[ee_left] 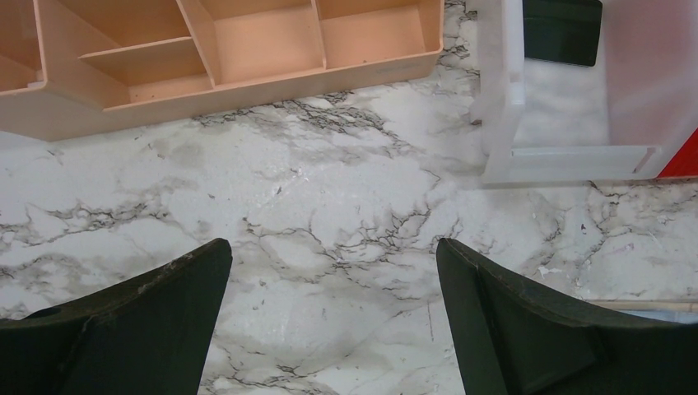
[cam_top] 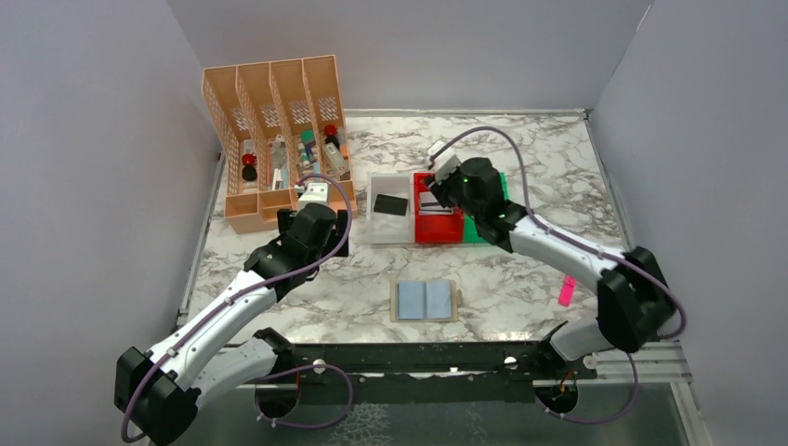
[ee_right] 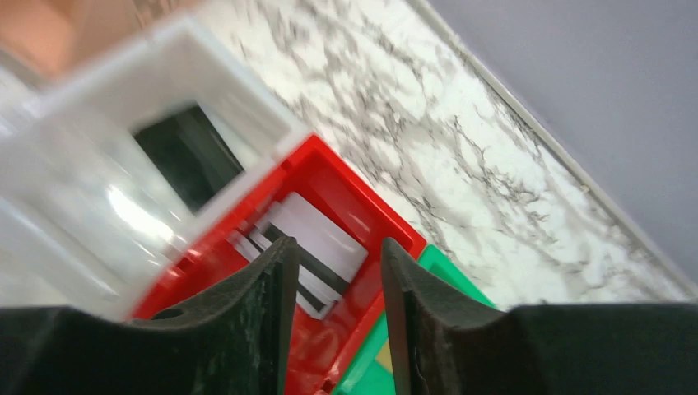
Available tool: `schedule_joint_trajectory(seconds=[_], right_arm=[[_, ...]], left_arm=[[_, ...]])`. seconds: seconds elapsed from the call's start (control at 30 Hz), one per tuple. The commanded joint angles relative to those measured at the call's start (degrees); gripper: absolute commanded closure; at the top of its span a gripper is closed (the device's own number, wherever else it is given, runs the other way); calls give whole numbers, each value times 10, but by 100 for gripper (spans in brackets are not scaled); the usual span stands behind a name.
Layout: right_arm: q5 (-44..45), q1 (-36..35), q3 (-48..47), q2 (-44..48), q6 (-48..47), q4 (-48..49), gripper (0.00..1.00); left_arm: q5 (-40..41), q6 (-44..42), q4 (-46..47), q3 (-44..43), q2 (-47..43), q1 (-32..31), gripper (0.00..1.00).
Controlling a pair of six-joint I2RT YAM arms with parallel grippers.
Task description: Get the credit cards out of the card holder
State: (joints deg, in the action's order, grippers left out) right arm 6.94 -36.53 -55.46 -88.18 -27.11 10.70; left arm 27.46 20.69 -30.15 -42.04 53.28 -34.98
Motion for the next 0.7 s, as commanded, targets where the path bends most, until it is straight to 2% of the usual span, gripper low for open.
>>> schedule_joint_trajectory(seconds=[0.0,0.1,0.13,0.17,0.37,0.5,0.67], right_arm=[[-22,1,22,97,310,-48,51],[-34,1,10,123,456,-187,52],[-60,1,17,132,466,-205,54],[-78,1,34,144,476,-210,56],[-103,-8,147,229,591,-212,57],[-52,-81,172,244,647,-217,56],[54,-180,144,195,692,-272,52]], left_arm=[[3,-4,-9,-12,-2,3,1],[11,-2,-10,-11,-7,3,1],[12,0,-10,-11,-9,3,1],[14,0,-10,-11,-11,2,1],[15,1,-10,-11,-10,3,1],[15,-1,-10,-12,-4,2,1],[15,-2,-14,-14,-1,5,1]])
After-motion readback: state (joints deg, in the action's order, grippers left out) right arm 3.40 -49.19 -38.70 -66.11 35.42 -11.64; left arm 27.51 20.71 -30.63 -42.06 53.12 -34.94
